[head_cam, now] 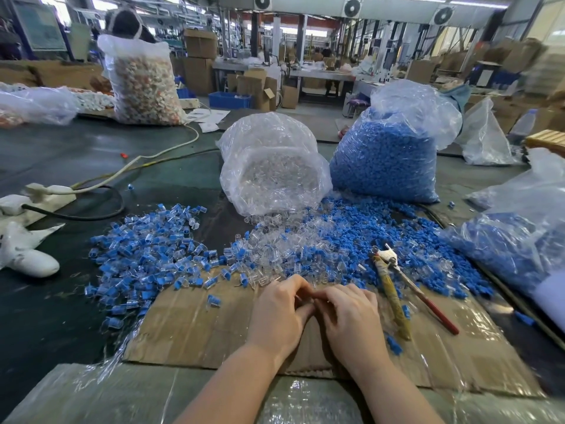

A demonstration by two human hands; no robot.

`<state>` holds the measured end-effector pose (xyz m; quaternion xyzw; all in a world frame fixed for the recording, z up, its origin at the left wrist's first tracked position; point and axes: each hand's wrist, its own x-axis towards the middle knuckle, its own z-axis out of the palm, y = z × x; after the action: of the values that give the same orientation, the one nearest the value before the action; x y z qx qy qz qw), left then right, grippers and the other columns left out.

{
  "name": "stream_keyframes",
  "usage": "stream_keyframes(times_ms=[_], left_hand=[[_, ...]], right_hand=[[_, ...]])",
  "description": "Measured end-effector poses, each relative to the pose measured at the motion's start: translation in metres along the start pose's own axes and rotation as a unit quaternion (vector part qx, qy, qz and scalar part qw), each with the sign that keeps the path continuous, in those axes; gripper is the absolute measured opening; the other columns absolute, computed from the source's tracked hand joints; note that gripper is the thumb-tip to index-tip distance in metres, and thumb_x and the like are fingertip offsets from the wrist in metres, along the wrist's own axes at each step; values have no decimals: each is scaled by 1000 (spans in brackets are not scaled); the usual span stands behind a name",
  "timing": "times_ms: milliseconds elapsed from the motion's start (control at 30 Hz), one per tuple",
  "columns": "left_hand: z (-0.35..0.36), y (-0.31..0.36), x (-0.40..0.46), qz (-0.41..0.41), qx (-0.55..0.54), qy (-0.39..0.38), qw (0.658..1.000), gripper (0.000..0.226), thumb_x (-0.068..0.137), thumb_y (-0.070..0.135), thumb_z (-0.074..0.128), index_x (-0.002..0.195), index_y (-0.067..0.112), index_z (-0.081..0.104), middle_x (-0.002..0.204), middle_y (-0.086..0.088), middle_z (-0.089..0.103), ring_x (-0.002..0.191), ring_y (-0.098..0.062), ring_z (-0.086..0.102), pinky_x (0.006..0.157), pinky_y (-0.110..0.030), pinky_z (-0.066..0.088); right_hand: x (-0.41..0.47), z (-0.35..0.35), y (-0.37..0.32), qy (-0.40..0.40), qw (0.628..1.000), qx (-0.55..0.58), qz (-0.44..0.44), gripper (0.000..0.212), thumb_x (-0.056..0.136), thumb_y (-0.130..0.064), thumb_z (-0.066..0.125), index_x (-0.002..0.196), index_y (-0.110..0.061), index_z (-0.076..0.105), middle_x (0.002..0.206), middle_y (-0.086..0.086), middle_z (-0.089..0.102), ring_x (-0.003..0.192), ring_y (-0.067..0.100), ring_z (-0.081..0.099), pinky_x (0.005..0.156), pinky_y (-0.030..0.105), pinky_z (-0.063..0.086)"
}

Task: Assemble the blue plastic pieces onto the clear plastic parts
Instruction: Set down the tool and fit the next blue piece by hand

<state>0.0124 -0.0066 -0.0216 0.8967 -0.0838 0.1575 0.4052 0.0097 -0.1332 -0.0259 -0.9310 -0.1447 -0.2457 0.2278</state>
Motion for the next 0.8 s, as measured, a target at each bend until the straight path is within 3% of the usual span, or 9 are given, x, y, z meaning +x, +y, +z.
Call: stream_keyframes(times_ms=[133, 233, 333, 433, 567, 700, 800], left_hand=[[-1, -2, -1, -28, -13, 51, 998, 18, 82, 16, 68, 100, 22, 67, 91, 12, 63, 85, -2, 57, 78, -9, 43], [-3, -6, 1, -66, -48, 83, 993, 19, 83, 12, 67, 101, 19, 69, 92, 10, 65, 82, 1, 58, 73, -1, 40], [-3, -7, 1, -82, -62, 104, 989, 18, 84, 10, 65, 100, 19, 69, 83, 21, 54, 77, 7, 53, 70, 3, 37], [-4, -8, 2, -92, -78, 120, 985, 24, 87, 9, 61, 107, 20, 67, 88, 20, 52, 81, 8, 51, 72, 4, 35], [-5, -11, 4, -100, -92, 110, 985, 30, 91, 7, 53, 116, 20, 64, 97, 10, 52, 85, 4, 50, 75, 4, 33], [-4, -12, 5, -99, -85, 97, 987, 23, 92, 10, 54, 111, 17, 66, 94, 10, 46, 84, 3, 48, 74, 3, 33], [-4, -12, 5, -103, -89, 88, 987, 18, 88, 12, 60, 104, 17, 66, 93, 11, 45, 82, 3, 49, 72, 2, 35]], right_hand=[[1, -1, -1, 14, 1000, -1, 27, 12, 74, -10, 75, 79, -19, 68, 76, -7, 65, 74, 20, 60, 71, 34, 36], [4, 0, -2, 10, 999, -13, 37, 12, 75, -10, 74, 82, -18, 69, 79, -6, 65, 77, 22, 60, 72, 36, 37], [9, 2, -6, -9, 999, -33, 29, 13, 77, -12, 73, 87, -20, 70, 83, -5, 64, 79, 21, 59, 73, 35, 36], [16, 4, -12, -27, 997, -66, 11, 17, 80, -12, 68, 94, -22, 70, 88, -3, 62, 82, 22, 59, 76, 38, 39], [25, 9, -16, -85, 990, -112, 18, 25, 94, -26, 45, 114, -30, 61, 107, -4, 54, 101, 20, 49, 89, 38, 27], [33, 11, -16, -121, 979, -165, 26, 29, 95, -45, 37, 111, -30, 57, 112, -5, 50, 108, 19, 43, 91, 38, 24], [36, 11, -14, -131, 975, -178, 27, 28, 95, -46, 37, 108, -29, 55, 112, -5, 49, 109, 19, 42, 93, 39, 24]])
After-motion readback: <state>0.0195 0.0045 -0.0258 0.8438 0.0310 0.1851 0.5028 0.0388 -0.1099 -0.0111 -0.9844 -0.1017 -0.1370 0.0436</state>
